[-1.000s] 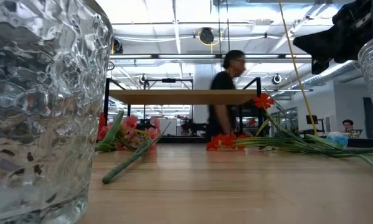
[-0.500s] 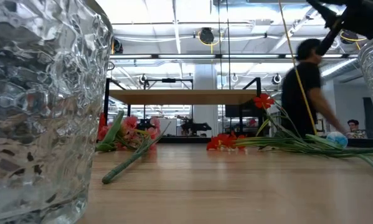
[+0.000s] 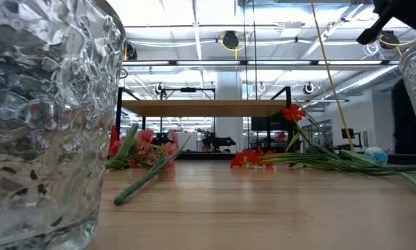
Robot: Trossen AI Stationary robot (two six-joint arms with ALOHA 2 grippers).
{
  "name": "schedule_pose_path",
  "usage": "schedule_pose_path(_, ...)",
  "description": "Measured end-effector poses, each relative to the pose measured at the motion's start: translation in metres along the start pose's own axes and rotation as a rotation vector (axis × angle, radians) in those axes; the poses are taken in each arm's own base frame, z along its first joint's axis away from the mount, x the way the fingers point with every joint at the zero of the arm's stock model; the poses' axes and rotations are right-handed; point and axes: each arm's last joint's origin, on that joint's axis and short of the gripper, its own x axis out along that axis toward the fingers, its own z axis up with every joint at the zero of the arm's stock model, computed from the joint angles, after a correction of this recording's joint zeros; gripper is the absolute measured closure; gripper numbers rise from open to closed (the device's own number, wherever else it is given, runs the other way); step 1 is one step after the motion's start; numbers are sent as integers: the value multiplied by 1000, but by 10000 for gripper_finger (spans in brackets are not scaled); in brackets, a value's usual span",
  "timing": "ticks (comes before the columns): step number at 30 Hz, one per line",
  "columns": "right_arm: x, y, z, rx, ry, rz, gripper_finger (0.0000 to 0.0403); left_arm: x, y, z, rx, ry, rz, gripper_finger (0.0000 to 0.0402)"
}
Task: Pick and place flowers into a vace then onto a shelf
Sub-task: Put the white flower into the right transparent vase
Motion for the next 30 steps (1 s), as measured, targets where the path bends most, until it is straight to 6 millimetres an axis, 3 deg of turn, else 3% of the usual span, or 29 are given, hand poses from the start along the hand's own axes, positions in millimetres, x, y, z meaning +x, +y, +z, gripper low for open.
schedule_pose_path(4,6,-6,-14,63,209,-34,394,0,0,-1,0,5,0,321)
schedule_pose_path(9,46,11,-12,48,341,-91,396,0,0,0,0,4,-1,321)
schedule_pose_path(16,101,16,-37,121,560,-302,402,0,0,-1,1,6,-2,321)
schedule_pose_path(20,130,18,-63,143,754,-451,402,0,0,-1,1,6,-2,321)
schedule_pose_path(24,141,8,-92,147,964,-694,402,0,0,-1,1,6,-2,321)
schedule_pose_path(30,141,-6,-127,226,1107,-1015,403,0,0,-1,1,6,-2,321)
